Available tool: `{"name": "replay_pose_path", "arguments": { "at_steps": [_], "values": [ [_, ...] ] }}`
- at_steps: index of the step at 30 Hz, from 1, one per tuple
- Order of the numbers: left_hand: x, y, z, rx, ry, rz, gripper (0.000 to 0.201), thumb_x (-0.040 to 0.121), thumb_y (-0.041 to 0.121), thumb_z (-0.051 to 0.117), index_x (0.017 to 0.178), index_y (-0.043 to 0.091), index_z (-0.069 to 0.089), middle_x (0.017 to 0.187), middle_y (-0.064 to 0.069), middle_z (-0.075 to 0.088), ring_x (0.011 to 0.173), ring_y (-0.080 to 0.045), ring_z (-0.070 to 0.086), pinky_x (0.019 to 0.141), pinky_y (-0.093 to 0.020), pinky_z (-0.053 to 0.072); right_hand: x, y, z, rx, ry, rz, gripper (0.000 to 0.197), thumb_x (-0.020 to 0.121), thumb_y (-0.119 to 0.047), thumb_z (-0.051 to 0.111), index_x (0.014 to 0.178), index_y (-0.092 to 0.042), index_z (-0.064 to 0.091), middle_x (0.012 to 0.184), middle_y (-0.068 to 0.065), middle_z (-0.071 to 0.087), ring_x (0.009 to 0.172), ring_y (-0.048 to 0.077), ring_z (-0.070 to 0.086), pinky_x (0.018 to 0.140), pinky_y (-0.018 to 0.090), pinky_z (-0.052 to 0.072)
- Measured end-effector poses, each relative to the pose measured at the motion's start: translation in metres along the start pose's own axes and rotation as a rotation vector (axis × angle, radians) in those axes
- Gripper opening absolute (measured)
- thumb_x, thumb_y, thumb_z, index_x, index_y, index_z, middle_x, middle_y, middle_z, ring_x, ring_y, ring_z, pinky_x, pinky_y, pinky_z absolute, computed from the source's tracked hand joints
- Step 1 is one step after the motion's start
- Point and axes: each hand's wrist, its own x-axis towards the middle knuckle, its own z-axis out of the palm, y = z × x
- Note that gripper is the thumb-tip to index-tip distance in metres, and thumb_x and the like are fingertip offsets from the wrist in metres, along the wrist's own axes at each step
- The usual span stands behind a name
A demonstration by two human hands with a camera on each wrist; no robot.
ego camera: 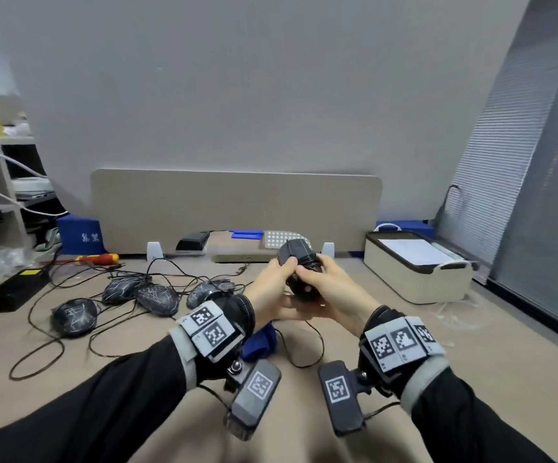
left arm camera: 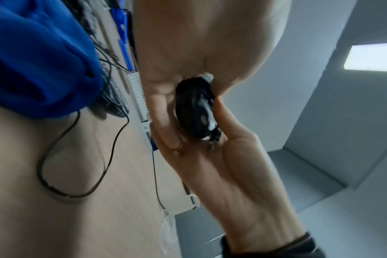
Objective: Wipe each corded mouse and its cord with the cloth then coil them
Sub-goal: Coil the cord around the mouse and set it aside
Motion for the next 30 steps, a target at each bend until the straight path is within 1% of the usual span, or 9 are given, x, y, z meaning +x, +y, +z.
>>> {"name": "replay_pose_path", "arguments": {
  "at_steps": [4, 7, 11, 16, 18, 20, 23, 27, 30],
  "values": [
    [0.023, 0.000, 0.024, 0.323, -0.012, -0.138, 0.048, 0.105, 0.045, 0.034, 0.141, 0.012, 0.035, 0.136, -0.012, 0.048, 0.060, -0.027, 0.069, 0.051, -0.032, 0.059, 0.011, -0.003, -0.034, -0.207, 0.067, 0.030, 0.029, 0.099, -0.013, 0.055, 0.125, -0.022, 0.045, 0.098, 0.009, 0.066, 0.075, 0.026, 0.067, 0.066, 0.035, 0.058],
    [0.040, -0.002, 0.032, 0.349, 0.033, -0.154, 0.045, 0.105, 0.036, 0.043, 0.143, 0.018, 0.029, 0.138, -0.013, 0.041, 0.062, -0.025, 0.064, 0.056, -0.034, 0.058, 0.026, 0.001, -0.054, -0.473, 0.097, 0.086, 0.031, 0.097, -0.013, 0.054, 0.124, -0.024, 0.043, 0.093, 0.005, 0.061, 0.065, 0.022, 0.061, 0.055, 0.029, 0.053],
    [0.068, -0.003, 0.042, 0.297, 0.037, -0.185, 0.022, 0.099, 0.030, 0.053, 0.115, 0.014, 0.050, 0.119, -0.013, 0.047, 0.075, -0.028, 0.061, 0.073, -0.044, 0.061, 0.056, 0.011, -0.066, -0.778, 0.087, 0.113, 0.032, 0.097, -0.012, 0.051, 0.128, -0.013, 0.044, 0.090, 0.004, 0.055, 0.067, 0.016, 0.053, 0.047, 0.020, 0.045],
    [0.091, -0.002, 0.046, 0.230, -0.057, -0.266, 0.039, 0.095, 0.043, 0.055, 0.114, 0.009, 0.058, 0.102, -0.014, 0.055, 0.072, -0.023, 0.059, 0.066, -0.035, 0.055, 0.087, 0.022, -0.068, -1.066, 0.086, 0.168, 0.052, 0.095, -0.017, 0.054, 0.144, -0.022, 0.038, 0.137, 0.016, 0.041, 0.104, 0.031, 0.058, 0.087, 0.039, 0.052],
    [0.099, -0.004, 0.043, 0.190, -0.057, -0.308, 0.034, 0.097, 0.044, 0.052, 0.100, 0.010, 0.057, 0.092, -0.014, 0.057, 0.074, -0.025, 0.060, 0.072, -0.035, 0.055, 0.093, 0.024, -0.067, -1.049, 0.014, 0.195, 0.065, 0.094, -0.017, 0.060, 0.151, -0.025, 0.030, 0.145, 0.018, 0.035, 0.101, 0.028, 0.057, 0.083, 0.035, 0.051],
    [0.106, -0.007, 0.039, 0.171, -0.059, -0.341, 0.035, 0.098, 0.046, 0.050, 0.093, 0.012, 0.056, 0.087, -0.013, 0.057, 0.077, -0.027, 0.059, 0.077, -0.037, 0.053, 0.098, 0.026, -0.066, -1.002, -0.063, 0.198, 0.072, 0.090, -0.016, 0.066, 0.151, -0.027, 0.030, 0.137, 0.013, 0.045, 0.095, 0.020, 0.056, 0.069, 0.029, 0.051],
    [0.115, -0.011, 0.035, 0.143, -0.070, -0.369, 0.040, 0.099, 0.049, 0.046, 0.099, 0.011, 0.057, 0.093, -0.015, 0.053, 0.073, -0.025, 0.056, 0.068, -0.033, 0.047, 0.103, 0.026, -0.069, -0.994, -0.138, 0.193, 0.066, 0.088, -0.019, 0.070, 0.146, -0.028, 0.041, 0.131, 0.007, 0.055, 0.108, 0.023, 0.055, 0.079, 0.033, 0.050],
    [0.126, -0.017, 0.037, 0.126, -0.133, -0.394, 0.049, 0.100, 0.055, 0.041, 0.113, 0.011, 0.056, 0.103, -0.010, 0.055, 0.094, -0.025, 0.061, 0.097, -0.041, 0.045, 0.110, 0.027, -0.077, -0.947, -0.144, 0.169, 0.053, 0.085, -0.004, 0.069, 0.134, -0.022, 0.058, 0.120, 0.007, 0.064, 0.109, 0.026, 0.059, 0.086, 0.029, 0.048],
    [0.128, -0.017, 0.041, 0.151, -0.170, -0.406, 0.052, 0.099, 0.059, 0.039, 0.114, 0.013, 0.056, 0.107, -0.009, 0.059, 0.101, -0.022, 0.061, 0.101, -0.038, 0.040, 0.116, 0.027, -0.080, -1.017, -0.076, 0.163, 0.049, 0.087, 0.002, 0.065, 0.132, -0.017, 0.063, 0.121, 0.011, 0.067, 0.115, 0.027, 0.061, 0.083, 0.021, 0.041]
  ]
}}
